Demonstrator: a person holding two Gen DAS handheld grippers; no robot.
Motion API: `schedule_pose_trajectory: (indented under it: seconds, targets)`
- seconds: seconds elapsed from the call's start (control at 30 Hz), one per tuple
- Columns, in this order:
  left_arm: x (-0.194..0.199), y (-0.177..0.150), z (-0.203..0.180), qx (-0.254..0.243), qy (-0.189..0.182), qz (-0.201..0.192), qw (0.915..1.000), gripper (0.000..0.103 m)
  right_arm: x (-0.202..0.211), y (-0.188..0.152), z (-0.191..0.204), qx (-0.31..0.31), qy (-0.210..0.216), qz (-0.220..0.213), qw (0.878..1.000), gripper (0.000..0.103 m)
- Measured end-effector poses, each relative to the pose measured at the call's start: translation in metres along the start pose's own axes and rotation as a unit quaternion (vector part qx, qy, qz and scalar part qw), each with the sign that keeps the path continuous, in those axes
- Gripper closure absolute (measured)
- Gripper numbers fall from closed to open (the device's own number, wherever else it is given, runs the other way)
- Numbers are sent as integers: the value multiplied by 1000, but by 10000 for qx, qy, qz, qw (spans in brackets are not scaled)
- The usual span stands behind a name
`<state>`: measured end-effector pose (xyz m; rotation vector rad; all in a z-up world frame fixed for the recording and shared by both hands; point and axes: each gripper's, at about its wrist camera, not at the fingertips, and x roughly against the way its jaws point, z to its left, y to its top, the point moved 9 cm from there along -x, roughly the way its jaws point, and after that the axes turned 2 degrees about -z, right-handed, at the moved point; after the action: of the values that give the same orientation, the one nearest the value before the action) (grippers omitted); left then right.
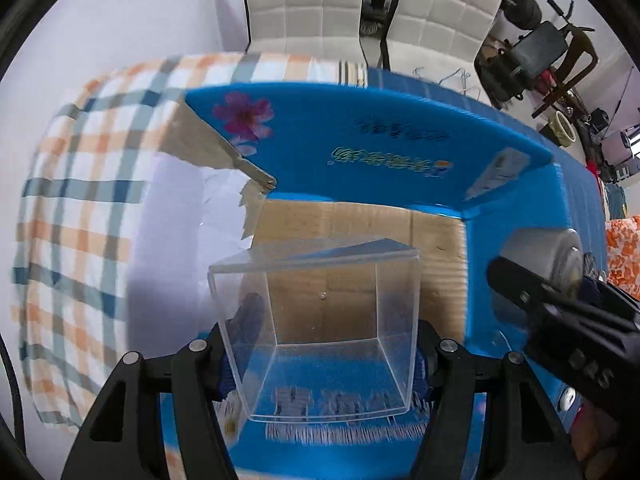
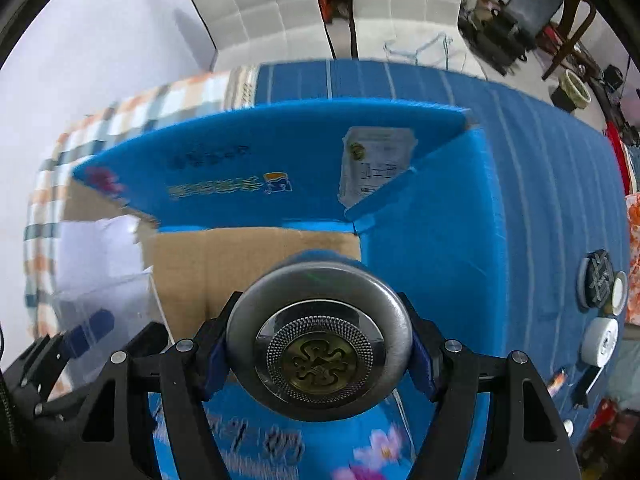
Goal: Organize rigid objects
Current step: 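Lower the clear box and silver tin into the blue box and open both grippers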
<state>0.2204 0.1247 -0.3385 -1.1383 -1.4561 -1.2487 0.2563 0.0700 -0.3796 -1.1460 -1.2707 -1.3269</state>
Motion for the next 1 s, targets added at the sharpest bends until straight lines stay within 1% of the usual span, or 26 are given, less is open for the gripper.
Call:
schedule_pose_trajectory:
  seconds: [0.17,0.27,0.4,0.43,0.47,0.5,0.6,0.77,0.93,1.0]
  targets:
    - [-38,7,5,63,-127,336,9993,41,-41,9,0,-130,-104,270,9995,29]
    - [-49,7,6,126,-194,472,9986,41,-58,14,2,-82,-196,323,9993,29]
    - [-57,4,7,186,-267,624,9975,41,-69,16,6,-194,-178,412,9988,29]
    - [-58,3,6,182,-290,645,9973,41,-69,16,5,-231,-153,458,9986,28]
    - [-58,2,5,172,-303,670,9971,41,-67,16,6,-259,-83,475,9985,23]
    - [-58,1,4,165,-316,691,9970,41,-63,18,6,-287,-14,437,9986,16]
    - [-57,1,0,163,-396,719,9965,41,-47,26,5,-309,52,257,9992,7]
    - [-53,7,-13,205,-607,762,9950,41,-21,40,-3,-436,143,47,9989,7]
    - [-60,19,-35,63,-869,911,9920,41,-18,56,-15,-600,223,4,9979,7]
    - [-65,24,-40,-19,-887,948,9915,41,-16,59,-17,-679,258,8,9974,7]
